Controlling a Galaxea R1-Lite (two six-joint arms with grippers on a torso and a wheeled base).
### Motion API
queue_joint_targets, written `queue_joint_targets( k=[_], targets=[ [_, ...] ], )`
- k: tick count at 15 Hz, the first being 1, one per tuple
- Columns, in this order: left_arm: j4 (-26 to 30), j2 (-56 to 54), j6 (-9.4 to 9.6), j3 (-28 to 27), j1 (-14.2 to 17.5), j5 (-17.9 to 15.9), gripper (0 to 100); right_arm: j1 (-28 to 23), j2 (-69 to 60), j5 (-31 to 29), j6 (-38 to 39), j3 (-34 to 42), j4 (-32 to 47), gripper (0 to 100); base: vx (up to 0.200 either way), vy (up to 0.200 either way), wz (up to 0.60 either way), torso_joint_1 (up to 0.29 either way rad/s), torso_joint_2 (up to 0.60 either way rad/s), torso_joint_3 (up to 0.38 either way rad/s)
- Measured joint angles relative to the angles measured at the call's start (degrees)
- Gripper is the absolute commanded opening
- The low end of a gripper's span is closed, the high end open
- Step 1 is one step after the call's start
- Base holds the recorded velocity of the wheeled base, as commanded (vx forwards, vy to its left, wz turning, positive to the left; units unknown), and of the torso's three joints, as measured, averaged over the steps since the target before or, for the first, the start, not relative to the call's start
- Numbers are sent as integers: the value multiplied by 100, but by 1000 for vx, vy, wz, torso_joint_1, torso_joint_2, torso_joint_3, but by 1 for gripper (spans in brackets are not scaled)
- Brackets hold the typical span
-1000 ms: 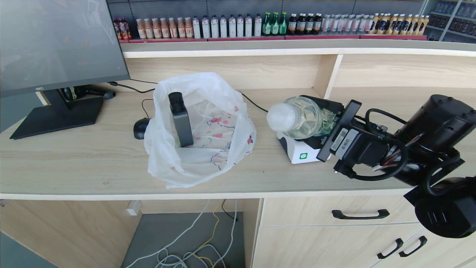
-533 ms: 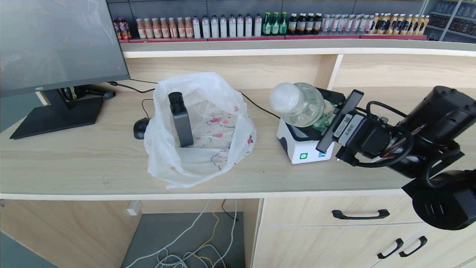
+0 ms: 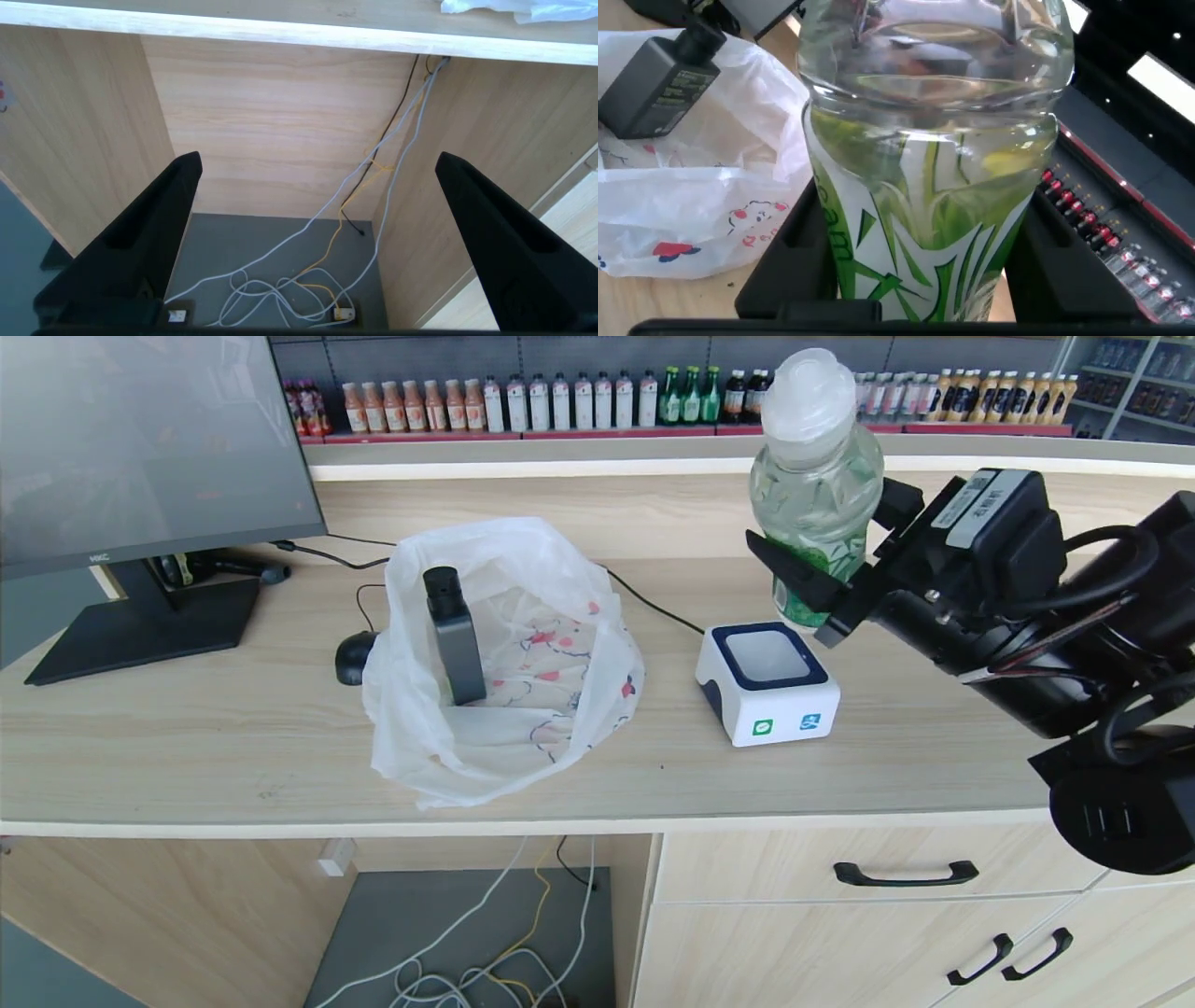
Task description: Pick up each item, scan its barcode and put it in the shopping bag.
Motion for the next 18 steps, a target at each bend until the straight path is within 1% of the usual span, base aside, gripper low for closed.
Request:
queue_joint_targets(
  k=[3, 5, 8, 11, 13, 17, 18],
  targets=[
    [-2, 0, -2, 0, 0, 0, 100, -267, -2, -33, 1301, -21, -430, 0, 0, 0, 0, 0, 0, 0],
    [-2, 0, -2, 0, 0, 0, 100, -397, -15, -148, 2159, -40, -547, 0, 0, 0, 0, 0, 0, 0],
    [-2, 0, 0, 0, 0, 0, 100, -469, -67, -835, 3148, -134, -740, 0, 0, 0, 0, 0, 0, 0],
    [0, 0, 0, 0, 0, 0, 100, -386, -96, -1076, 3211, -38, -917, 0, 0, 0, 0, 0, 0, 0],
    [-2, 0, 0, 0, 0, 0, 100, -223, -98, -1807, 3241, 83, -928, 0, 0, 0, 0, 0, 0, 0],
    [-2, 0, -5, 0, 0, 0, 100, 411, -119, -3352, 3252, 345, -931, 0, 0, 0, 0, 0, 0, 0],
    [-2, 0, -2, 0, 0, 0, 100, 603, -135, -3544, 3238, 393, -934, 0, 0, 0, 0, 0, 0, 0]
  ],
)
